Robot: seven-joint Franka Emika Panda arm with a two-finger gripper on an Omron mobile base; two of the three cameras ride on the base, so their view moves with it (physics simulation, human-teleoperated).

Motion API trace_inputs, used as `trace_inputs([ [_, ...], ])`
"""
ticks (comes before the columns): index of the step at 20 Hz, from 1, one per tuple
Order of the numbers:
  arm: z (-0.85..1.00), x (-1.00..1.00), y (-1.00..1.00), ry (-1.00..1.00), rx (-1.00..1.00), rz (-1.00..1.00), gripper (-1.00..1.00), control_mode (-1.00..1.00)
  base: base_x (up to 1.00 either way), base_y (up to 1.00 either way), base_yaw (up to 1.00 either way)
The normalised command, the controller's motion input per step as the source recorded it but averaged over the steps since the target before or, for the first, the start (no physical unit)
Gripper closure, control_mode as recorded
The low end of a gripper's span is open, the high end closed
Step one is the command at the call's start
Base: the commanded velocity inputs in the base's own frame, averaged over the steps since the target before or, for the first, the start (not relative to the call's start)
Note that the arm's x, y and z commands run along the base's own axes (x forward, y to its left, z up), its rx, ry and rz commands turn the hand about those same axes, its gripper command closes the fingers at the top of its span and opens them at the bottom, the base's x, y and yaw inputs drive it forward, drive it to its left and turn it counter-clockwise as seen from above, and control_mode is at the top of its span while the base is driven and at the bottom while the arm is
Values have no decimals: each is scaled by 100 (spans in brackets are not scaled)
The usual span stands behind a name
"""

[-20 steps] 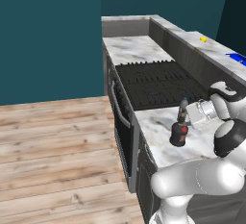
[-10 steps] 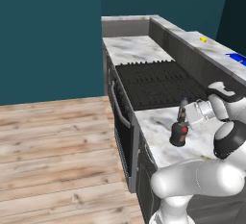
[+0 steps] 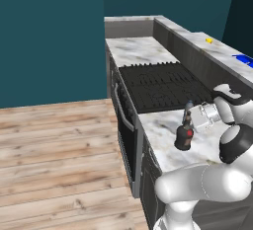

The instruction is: Place the drinks on the dining counter in a tight cluster.

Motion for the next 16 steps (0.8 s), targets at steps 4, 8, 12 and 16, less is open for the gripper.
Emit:
trace_inputs([
  [4,0,0,0,0,0,0,100,-100,0,0,0],
  [8,0,0,0,0,0,0,100,-100,0,0,0],
  [12,7,-2,0,0,0,0,100,-100,0,0,0],
  [16,76,-5,0,0,0,0,100,-100,0,0,0],
])
